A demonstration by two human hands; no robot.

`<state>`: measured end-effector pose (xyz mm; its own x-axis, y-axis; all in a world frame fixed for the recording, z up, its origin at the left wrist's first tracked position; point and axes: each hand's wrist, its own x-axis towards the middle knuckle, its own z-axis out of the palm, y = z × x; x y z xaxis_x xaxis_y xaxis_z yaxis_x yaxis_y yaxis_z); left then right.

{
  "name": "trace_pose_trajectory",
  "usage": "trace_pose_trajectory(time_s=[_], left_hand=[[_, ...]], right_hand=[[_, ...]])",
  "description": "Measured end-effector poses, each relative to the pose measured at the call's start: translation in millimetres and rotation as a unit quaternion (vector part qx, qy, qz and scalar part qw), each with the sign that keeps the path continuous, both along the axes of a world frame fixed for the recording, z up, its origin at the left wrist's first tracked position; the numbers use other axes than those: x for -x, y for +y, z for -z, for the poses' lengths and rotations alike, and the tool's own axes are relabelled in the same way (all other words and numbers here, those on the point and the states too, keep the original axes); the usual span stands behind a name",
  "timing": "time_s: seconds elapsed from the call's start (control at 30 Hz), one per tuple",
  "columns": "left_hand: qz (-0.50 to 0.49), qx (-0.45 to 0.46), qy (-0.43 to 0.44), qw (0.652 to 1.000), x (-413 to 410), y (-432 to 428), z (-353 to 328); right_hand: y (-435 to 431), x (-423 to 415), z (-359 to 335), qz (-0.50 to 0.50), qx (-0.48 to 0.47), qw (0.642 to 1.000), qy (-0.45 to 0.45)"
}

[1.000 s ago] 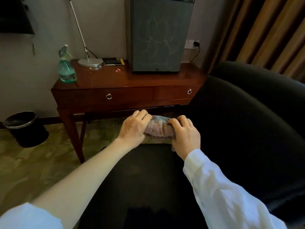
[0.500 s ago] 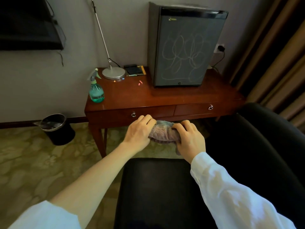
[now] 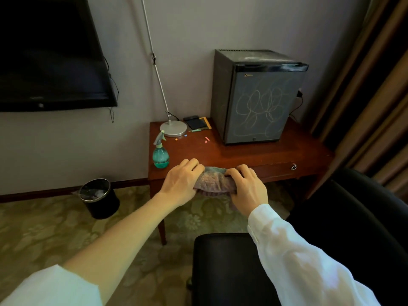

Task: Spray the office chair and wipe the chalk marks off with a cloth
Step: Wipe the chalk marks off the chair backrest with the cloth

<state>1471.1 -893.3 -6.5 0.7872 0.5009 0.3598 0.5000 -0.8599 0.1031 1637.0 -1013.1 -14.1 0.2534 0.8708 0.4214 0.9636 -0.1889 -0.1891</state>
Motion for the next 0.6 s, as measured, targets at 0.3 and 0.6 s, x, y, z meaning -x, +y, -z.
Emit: trace_pose_trajectory(time_s=[0.3, 0.6], left_hand=[[-0.012, 0.021, 0.004, 1.0, 31.0, 20.3, -5.6], [-0.053, 0.016, 0.006, 0.998, 48.5, 45.6, -20.0]], right_hand=[[29.1, 25.2, -8.0, -0.012, 0.03, 0.999, -0.006], [67.3, 36.6, -19.2, -0.049, 0.032, 0.998, 0.006]])
